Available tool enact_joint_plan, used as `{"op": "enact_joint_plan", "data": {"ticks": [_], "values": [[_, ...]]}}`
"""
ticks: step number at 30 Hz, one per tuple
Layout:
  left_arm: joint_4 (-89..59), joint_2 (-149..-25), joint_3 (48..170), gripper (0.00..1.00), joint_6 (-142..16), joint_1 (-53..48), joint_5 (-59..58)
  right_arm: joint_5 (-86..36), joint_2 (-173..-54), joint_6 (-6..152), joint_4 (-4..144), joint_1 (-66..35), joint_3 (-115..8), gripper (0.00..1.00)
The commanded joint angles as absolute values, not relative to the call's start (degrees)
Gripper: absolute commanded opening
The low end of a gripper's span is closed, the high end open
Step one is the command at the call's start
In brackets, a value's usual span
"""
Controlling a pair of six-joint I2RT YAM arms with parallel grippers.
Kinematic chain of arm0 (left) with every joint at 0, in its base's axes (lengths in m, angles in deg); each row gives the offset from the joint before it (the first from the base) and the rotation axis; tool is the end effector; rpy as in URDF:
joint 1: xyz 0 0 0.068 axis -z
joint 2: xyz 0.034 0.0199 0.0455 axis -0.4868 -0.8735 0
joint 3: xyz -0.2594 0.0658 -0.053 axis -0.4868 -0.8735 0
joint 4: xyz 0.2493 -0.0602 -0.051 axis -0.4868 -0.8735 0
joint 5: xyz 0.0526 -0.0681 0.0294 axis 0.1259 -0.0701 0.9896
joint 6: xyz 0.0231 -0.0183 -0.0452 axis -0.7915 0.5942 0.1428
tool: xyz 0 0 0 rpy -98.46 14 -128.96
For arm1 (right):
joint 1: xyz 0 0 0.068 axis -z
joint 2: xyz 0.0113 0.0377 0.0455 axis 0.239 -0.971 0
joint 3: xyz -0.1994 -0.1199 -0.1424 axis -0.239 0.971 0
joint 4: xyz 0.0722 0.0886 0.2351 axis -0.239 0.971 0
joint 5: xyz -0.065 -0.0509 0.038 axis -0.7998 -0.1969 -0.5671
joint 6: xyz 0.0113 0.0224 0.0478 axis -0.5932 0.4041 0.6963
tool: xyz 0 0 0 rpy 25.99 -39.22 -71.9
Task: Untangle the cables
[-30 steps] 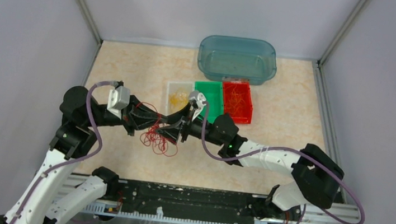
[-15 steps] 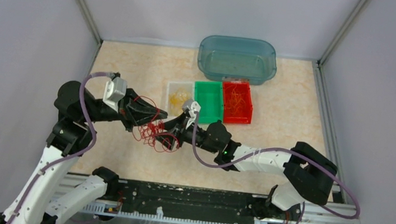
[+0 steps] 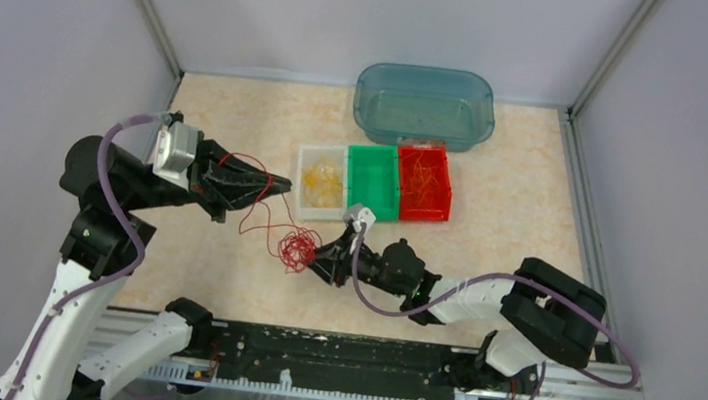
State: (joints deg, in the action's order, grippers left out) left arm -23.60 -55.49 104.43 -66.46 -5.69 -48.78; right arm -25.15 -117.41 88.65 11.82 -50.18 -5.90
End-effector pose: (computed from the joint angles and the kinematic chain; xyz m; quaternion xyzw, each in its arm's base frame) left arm 0.0985 -0.0750 0.4768 0.4462 0.4689 -0.4641 0.6047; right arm 0.1233 0.2631 0.2075 -0.2884 0.6374 0.5209 0.4891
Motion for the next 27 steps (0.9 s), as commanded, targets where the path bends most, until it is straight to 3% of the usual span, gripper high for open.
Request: {"op": "enact_joint_plan", "data": {"ticks": [1, 13, 22, 25, 27], "values": [[-23.27, -56.53, 110.45, 0.00, -68.93, -5.62, -45.04, -27.41, -113.92, 90.06, 7.60, -50.75, -1.90, 0.24], [-17.50, -60.94, 123.62, 0.00, -82.98, -5.58, -22.03, -32.62, -110.79, 92.84, 8.29, -51.99, 8.74, 0.23], [-13.08, -62.60, 129.59, 0.00, -89.48, -5.59, -16.67, -38.92, -101.39, 93.48, 16.69, -52.40, 14.22, 0.20], [-8.90, -63.17, 130.04, 0.00, -92.17, -5.59, -12.03, -41.33, -96.69, 93.14, 22.33, -52.63, 14.24, 0.25], [-5.97, -63.32, 129.49, 0.00, -94.09, -5.58, -10.26, -43.14, -93.33, 93.07, 25.14, -52.66, 14.11, 0.36]]}}
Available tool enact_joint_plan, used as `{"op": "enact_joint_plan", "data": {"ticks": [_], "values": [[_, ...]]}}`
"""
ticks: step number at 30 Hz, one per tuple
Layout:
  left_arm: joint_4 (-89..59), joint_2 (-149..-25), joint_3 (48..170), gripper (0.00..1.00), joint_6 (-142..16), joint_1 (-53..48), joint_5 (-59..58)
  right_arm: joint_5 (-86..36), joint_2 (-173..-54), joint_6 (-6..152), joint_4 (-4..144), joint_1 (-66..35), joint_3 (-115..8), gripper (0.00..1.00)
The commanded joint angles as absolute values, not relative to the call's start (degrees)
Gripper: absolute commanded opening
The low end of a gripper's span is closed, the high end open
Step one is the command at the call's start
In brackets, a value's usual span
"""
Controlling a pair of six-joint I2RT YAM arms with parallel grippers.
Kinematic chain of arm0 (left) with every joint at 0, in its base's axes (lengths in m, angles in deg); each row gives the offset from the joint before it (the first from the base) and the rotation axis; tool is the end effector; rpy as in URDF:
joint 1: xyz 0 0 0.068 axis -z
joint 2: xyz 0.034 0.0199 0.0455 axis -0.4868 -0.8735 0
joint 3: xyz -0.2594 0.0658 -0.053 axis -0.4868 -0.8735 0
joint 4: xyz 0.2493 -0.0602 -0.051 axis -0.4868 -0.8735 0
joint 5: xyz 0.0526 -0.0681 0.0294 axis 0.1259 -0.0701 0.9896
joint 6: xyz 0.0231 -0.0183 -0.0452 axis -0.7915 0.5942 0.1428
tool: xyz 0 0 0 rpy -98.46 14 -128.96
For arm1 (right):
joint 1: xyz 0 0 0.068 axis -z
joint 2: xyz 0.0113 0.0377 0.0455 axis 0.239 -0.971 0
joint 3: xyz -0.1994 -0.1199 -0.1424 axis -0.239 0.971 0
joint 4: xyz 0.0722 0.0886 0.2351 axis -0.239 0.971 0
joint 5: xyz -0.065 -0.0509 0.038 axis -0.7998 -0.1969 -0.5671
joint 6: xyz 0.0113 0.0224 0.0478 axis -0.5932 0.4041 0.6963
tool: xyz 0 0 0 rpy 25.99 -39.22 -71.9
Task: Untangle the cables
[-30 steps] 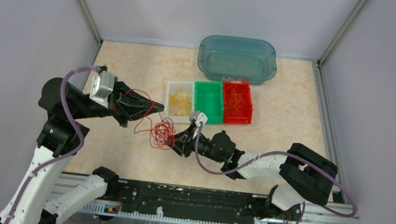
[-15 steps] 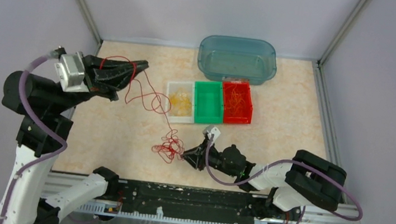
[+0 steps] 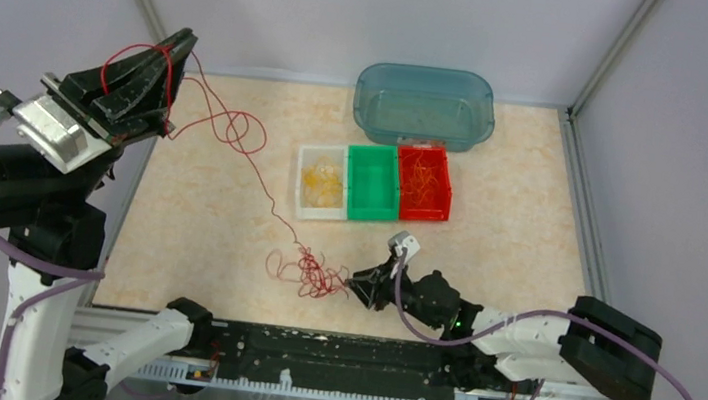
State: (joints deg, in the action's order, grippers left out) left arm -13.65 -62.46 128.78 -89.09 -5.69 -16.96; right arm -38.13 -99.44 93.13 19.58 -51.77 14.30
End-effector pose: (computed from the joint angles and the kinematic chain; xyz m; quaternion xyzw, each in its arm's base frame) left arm 0.0633 -0.0436 0.5985 0.3088 0.2946 -0.1538 0.8912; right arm 0.0870 0.1830 0.1611 -0.2187 0.7267 0.4437 0.4767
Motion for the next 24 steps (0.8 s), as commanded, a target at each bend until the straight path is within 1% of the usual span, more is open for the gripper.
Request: {"op": "enact_joint_plan", "data": {"ticks": [1, 3, 6, 7, 10, 13, 16, 20, 24], "values": [[-4.96, -63.45, 129.52, 0.00, -94.59, -5.58, -9.92, -43.81, -91.64, 92.67, 26.51, -52.70, 13.93, 0.40], [-4.96, -63.75, 129.80, 0.00, -94.68, -5.58, -11.08, -45.08, -87.90, 92.06, 29.13, -52.63, 13.42, 0.48], [-6.98, -63.80, 129.86, 0.00, -92.79, -5.58, -15.75, -44.91, -82.94, 89.92, 32.82, -52.67, 11.75, 0.66], [-7.43, -63.60, 129.68, 0.00, -92.35, -5.64, -16.78, -44.55, -81.43, 88.92, 34.79, -52.63, 10.76, 0.70], [-8.74, -63.47, 128.98, 0.00, -90.43, -5.58, -21.60, -42.93, -77.47, 85.80, 40.23, -52.65, 7.26, 0.77], [-10.12, -63.56, 128.60, 0.00, -87.99, -5.66, -25.52, -40.83, -77.03, 83.27, 39.72, -52.62, 3.14, 0.81], [-10.31, -63.51, 127.86, 0.00, -85.71, -5.62, -28.92, -36.87, -82.86, 80.70, 34.37, -52.62, -3.22, 0.83], [-10.55, -64.03, 128.38, 0.00, -83.58, -5.59, -31.30, -28.57, -95.98, 78.85, 26.08, -52.64, -14.45, 0.84], [-11.65, -64.16, 129.04, 0.00, -83.52, -5.59, -31.83, -24.41, -106.99, 78.53, 19.24, -52.69, -24.14, 0.88]]}}
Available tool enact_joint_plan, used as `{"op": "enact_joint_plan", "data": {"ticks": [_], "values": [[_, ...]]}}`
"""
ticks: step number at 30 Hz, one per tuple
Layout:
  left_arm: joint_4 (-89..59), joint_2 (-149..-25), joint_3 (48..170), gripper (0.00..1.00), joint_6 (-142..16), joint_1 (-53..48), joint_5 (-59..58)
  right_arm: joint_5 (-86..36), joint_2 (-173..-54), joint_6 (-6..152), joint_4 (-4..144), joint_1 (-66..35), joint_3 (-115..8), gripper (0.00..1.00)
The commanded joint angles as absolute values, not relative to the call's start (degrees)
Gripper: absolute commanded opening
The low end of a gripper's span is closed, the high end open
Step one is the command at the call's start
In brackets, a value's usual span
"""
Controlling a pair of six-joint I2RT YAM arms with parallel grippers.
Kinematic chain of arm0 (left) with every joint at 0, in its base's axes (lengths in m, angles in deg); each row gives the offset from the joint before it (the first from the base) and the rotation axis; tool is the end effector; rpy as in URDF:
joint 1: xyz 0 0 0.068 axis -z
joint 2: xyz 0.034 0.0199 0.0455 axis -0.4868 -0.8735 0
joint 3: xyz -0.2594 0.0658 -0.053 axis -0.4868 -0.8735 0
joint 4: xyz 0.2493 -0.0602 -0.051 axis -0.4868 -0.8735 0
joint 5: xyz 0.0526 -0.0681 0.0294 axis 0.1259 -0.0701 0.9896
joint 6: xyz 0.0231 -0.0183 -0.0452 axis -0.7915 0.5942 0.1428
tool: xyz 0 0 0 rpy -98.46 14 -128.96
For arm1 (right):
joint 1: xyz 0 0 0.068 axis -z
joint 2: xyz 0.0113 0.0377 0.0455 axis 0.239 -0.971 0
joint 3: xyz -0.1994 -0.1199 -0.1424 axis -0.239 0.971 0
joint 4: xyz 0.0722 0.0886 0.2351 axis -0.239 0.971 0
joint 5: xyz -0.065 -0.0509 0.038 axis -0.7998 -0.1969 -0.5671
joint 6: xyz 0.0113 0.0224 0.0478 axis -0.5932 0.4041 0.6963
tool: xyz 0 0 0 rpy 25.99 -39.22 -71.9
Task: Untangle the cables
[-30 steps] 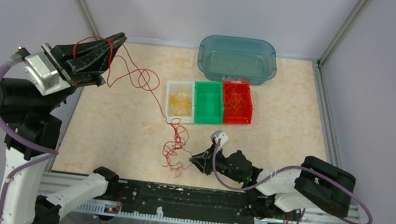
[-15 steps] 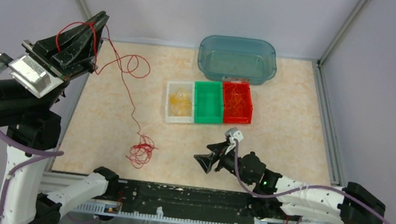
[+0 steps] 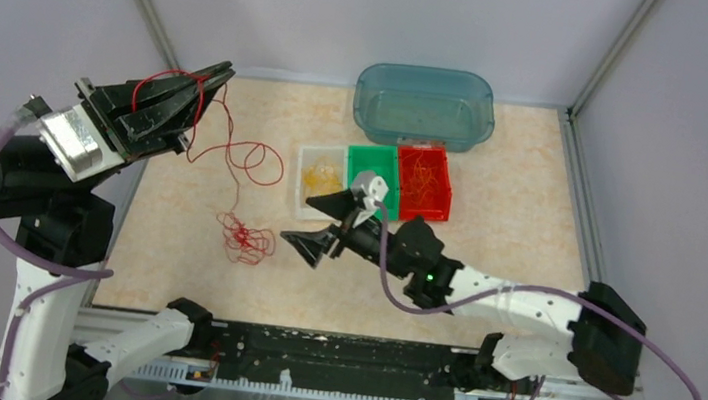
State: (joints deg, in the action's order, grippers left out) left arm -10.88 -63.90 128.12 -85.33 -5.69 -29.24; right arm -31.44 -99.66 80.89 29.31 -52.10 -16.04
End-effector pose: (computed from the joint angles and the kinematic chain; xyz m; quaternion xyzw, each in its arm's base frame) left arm 0.0690 -0.0532 0.5953 0.3860 0.2610 -0.2184 0.8574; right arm 0.1088 0.2450 0.3139 -0.2776 0.5677 0.5058 0.5872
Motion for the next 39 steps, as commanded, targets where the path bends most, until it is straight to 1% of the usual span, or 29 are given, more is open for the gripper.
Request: {"op": "enact_joint_plan", "data": {"ticks": [1, 6, 9, 13, 14, 15, 22, 26, 29, 32, 36, 39], "values": [[-11.78, -64.08, 129.18, 0.00, -83.48, -5.60, -31.83, -24.11, -109.29, 78.30, 18.50, -52.64, -26.13, 0.88], [-11.77, -63.97, 129.33, 0.00, -84.08, -5.58, -31.81, -19.39, -118.18, 77.35, 17.71, -52.63, -34.32, 0.89], [-11.95, -63.97, 129.34, 0.00, -84.86, -5.58, -31.54, -17.70, -121.21, 78.50, 17.60, -52.64, -35.25, 0.84], [-11.49, -64.05, 129.30, 0.00, -85.48, -5.58, -31.50, -19.68, -121.93, 79.90, 16.70, -52.64, -31.36, 0.65], [-11.24, -64.09, 129.29, 0.00, -85.92, -5.63, -31.53, -20.27, -121.87, 80.18, 16.59, -52.68, -29.95, 0.61], [-10.79, -64.10, 129.30, 0.00, -86.41, -5.58, -31.61, -20.83, -121.59, 80.31, 16.22, -52.67, -27.64, 0.60], [-8.05, -65.62, 131.87, 0.00, -90.53, -5.58, -30.26, -26.31, -120.15, 81.77, 11.57, -52.68, -13.81, 0.59], [-7.10, -67.04, 135.15, 0.00, -90.85, -5.58, -30.68, -27.64, -123.20, 82.37, 10.85, -52.63, -10.87, 0.55], [-7.21, -68.01, 137.98, 0.00, -91.32, -5.62, -30.13, -27.85, -125.91, 83.40, 8.66, -52.68, -9.83, 0.54], [-8.30, -68.63, 139.98, 0.00, -92.12, -5.58, -30.78, -28.38, -126.45, 83.96, 7.14, -52.62, -9.20, 0.55], [-9.55, -68.45, 140.04, 0.00, -92.49, -5.59, -30.99, -31.74, -120.39, 82.68, 6.50, -52.63, -7.56, 0.72], [-9.96, -67.97, 138.98, 0.00, -92.38, -5.58, -31.69, -34.50, -111.51, 79.37, 7.97, -52.64, -7.10, 0.77]]}}
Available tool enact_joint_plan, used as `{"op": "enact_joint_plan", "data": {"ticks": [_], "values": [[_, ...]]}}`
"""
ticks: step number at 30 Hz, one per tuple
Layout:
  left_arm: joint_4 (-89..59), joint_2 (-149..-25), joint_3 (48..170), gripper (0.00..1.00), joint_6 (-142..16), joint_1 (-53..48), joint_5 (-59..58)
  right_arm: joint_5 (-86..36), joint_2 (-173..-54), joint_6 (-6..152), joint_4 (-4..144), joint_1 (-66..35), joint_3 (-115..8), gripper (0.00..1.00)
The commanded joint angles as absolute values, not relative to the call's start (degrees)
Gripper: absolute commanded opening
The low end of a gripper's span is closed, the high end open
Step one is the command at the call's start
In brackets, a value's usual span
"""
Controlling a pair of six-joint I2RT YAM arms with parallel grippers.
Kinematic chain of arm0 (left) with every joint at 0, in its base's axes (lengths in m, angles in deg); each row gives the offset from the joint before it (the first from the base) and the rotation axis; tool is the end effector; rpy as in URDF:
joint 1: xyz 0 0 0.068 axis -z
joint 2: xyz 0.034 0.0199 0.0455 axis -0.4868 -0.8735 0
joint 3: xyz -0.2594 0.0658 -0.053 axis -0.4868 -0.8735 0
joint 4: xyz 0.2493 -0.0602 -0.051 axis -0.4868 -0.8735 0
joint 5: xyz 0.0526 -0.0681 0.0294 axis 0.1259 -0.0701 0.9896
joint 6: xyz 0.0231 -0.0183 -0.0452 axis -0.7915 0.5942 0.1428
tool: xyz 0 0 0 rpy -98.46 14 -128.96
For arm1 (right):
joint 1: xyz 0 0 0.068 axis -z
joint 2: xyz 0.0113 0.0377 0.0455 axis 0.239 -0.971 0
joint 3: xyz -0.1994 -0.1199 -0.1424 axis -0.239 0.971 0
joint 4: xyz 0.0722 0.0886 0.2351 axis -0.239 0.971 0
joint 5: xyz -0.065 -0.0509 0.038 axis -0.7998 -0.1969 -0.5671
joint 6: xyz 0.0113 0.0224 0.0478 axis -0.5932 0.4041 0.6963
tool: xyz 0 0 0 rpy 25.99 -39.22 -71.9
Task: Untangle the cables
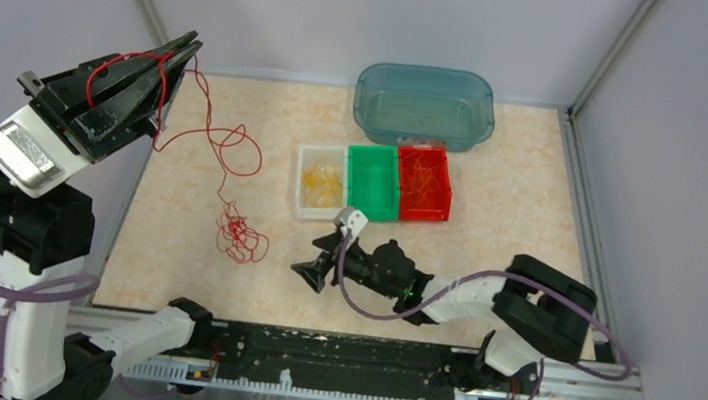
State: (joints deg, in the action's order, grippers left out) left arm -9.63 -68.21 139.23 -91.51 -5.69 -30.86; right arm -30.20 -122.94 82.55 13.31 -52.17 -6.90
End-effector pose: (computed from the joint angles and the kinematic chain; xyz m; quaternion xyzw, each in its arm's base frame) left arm 0.0505 -0.0460 0.6325 0.3967 0.1729 -0.1563 0.8879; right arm 0.1215 0.2762 0.1830 -0.3193 0.6633 0.4563 0.4999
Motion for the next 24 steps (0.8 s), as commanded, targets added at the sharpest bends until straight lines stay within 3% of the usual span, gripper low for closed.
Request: {"op": "enact_joint_plan", "data": {"ticks": [1, 5, 11, 17, 24], "values": [[-9.98, -67.91, 138.63, 0.00, -92.18, -5.59, -31.92, -34.83, -108.98, 78.38, 8.80, -52.63, -7.47, 0.77], [-9.68, -67.91, 138.00, 0.00, -91.60, -5.62, -32.37, -31.67, -104.19, 75.56, 11.98, -52.75, -11.74, 0.80], [-9.96, -68.51, 138.09, 0.00, -92.26, -5.58, -32.53, -25.25, -107.84, 71.80, 14.55, -56.03, -18.68, 0.79], [-9.14, -69.16, 138.34, 0.00, -91.62, -5.58, -32.97, -24.75, -112.06, 73.69, 12.90, -57.16, -17.21, 0.68], [-8.97, -69.93, 139.72, 0.00, -90.90, -5.59, -33.35, -25.95, -111.92, 75.93, 11.00, -57.11, -14.10, 0.69]]}}
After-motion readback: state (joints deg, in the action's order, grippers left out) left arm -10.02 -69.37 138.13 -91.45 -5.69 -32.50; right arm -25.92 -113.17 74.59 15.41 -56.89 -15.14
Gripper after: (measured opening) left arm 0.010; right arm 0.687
